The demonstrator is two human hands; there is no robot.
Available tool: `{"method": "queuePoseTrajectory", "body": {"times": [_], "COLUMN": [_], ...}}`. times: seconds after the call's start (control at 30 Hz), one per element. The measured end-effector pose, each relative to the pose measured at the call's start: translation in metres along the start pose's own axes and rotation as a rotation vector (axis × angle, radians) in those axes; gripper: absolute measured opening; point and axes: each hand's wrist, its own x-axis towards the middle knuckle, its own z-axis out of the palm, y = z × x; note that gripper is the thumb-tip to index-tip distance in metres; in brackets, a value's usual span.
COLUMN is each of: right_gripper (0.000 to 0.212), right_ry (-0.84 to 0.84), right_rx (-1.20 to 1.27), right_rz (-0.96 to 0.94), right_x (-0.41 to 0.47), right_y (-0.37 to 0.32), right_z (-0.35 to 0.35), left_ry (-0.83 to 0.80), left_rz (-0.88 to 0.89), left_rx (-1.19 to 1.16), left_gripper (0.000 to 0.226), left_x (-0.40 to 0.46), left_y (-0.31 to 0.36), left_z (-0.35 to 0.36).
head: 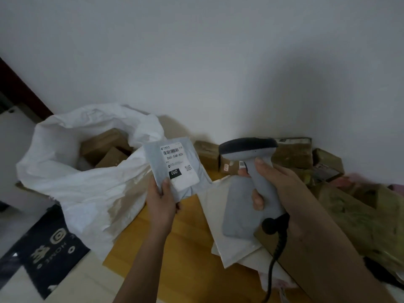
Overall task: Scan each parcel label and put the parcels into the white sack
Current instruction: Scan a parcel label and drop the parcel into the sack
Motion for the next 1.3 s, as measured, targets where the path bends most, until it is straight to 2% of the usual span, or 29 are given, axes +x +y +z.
{"method": "queuePoseTrajectory", "body": {"times": [0.07,0.2,0.27,0.4,0.53,0.63,0.73,0.83,0.97,1.03,1.1,1.17,1.3], "right_gripper": [0.079,0.094,0.083,0.049,0.033,0.033,0.037,0.035,0.030,0.029,0.030,0.031,0.030], "right_ry": [-0.005,-0.034,-0.031,0.009,0.064,0.095,0.139,0.221,0.318,0.341,0.365,0.390,0.423], "right_rx": [0.037,0.043,0.027,0.019,-0.035,0.002,0.035,0.031,-0.012,-0.012,-0.049,-0.091,-0.081], "right_rz": [0.007,0.011,0.028,0.093,0.123,0.123,0.135,0.127,0.130,0.146,0.167,0.194,0.229], "right_x": [0.007,0.011,0.012,0.016,0.020,0.021,0.021,0.020,0.017,0.016,0.015,0.013,0.005], "right_y": [0.003,0.011,0.014,0.021,0.025,0.028,0.032,0.038,0.048,0.054,0.063,0.071,0.087], "right_z": [0.006,0.021,0.027,0.032,0.028,0.021,0.012,0.001,-0.018,-0.027,-0.037,-0.045,-0.056], "left_ry": [0.093,0.284,0.317,0.319,0.344,0.374,0.288,-0.046,-0.639,-0.817,-0.863,-0.815,-0.571], "left_rz": [0.079,0.068,0.096,0.106,0.041,0.112,0.271,0.324,0.245,0.170,0.069,-0.065,-0.698], "left_rx": [-0.019,-0.189,-0.240,-0.284,-0.065,0.064,0.207,0.378,0.645,0.720,0.732,0.664,0.347], "left_gripper": [0.020,0.038,0.038,0.043,0.072,0.067,0.041,0.025,0.020,0.029,0.039,0.048,0.069], "left_x": [0.011,0.040,0.053,0.075,0.086,0.078,0.057,0.035,0.002,-0.013,-0.023,-0.028,-0.024], "left_y": [0.020,0.048,0.056,0.058,0.048,0.039,0.026,-0.003,-0.080,-0.121,-0.155,-0.176,-0.195], "left_z": [-0.015,-0.046,-0.058,-0.073,-0.075,-0.060,-0.031,0.002,0.043,0.056,0.070,0.087,0.116]}}
